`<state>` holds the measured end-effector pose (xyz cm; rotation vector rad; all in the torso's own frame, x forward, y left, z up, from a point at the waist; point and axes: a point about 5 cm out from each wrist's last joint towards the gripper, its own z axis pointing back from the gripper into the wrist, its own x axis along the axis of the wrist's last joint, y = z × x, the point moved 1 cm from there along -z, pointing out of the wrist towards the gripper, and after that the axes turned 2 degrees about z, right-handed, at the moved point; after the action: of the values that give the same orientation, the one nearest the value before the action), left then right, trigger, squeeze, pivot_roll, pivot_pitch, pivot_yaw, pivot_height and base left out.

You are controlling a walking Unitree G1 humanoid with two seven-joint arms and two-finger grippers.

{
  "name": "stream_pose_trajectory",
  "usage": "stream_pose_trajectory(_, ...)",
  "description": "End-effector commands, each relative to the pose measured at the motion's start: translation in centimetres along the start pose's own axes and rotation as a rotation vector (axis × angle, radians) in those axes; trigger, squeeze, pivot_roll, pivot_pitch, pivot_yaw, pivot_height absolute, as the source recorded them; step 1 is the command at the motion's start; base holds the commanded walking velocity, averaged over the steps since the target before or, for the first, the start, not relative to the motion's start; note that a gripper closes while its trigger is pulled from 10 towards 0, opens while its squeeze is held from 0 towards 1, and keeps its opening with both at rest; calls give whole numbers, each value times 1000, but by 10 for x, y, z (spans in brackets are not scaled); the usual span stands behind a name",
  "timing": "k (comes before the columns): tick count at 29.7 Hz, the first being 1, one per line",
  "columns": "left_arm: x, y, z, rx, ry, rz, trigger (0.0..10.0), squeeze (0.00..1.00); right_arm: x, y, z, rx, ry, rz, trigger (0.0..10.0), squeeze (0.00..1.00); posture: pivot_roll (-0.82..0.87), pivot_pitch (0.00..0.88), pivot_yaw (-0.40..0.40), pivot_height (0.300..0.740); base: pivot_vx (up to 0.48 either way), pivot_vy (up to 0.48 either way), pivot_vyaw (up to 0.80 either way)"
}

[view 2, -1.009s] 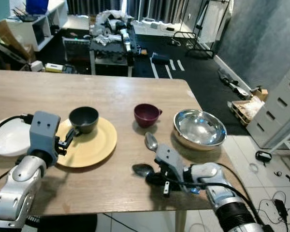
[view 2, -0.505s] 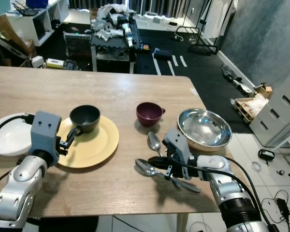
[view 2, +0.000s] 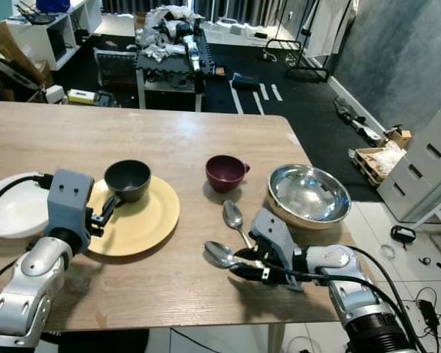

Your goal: Setting the table

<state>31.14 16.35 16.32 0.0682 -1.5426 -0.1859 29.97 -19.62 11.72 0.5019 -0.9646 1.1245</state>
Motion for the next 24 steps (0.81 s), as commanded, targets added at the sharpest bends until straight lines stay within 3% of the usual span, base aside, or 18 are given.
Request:
stream_pose_trajectory(1, -5, -2, 1, -6, 22, 10, 10000, 0, -2, -1, -2, -3, 17, 5, 10000, 0, -1, 0, 23, 740, 0, 0, 0)
stream_pose_trajectory(7, -5, 1, 2, -1, 24, 8, 10000, 0, -11, -3, -5, 0, 79, 12, 10000, 0, 5, 0, 23, 740, 0, 0, 0)
stream_pose_trajectory(8, -5, 1, 2, 0, 25, 8, 10000, 0, -14, -3, -5, 2, 95, 16, 7765, 0, 6, 0, 22, 740, 0, 0, 0)
stream_pose_trajectory(9, -5, 1, 2, 0, 25, 8, 10000, 0, -14, -3, -5, 2, 95, 16, 7765, 0, 6, 0, 22, 740, 0, 0, 0)
stream_pose_trajectory(11, -5, 1, 3, 1, 25, 10, 10000, 0, -20, -4, -5, 1, 130, 21, 4353, 0, 8, 0, 20, 740, 0, 0, 0)
stream_pose_trajectory(12, -5, 1, 3, 2, 25, 11, 10000, 0, -23, -4, -5, 0, 143, 23, 4353, 0, 8, 0, 20, 740, 0, 0, 0)
stream_pose_trajectory(13, -5, 1, 3, 3, 26, 12, 10000, 0, -29, -4, -4, -2, 173, 23, 0, 0, 9, 0, 19, 740, 0, 0, 0)
stream_pose_trajectory(24, -5, 1, 4, 5, 30, 15, 10000, 0, -40, -3, -2, 0, 192, -6, 0, 0, 8, 0, 21, 740, 0, 0, 0)
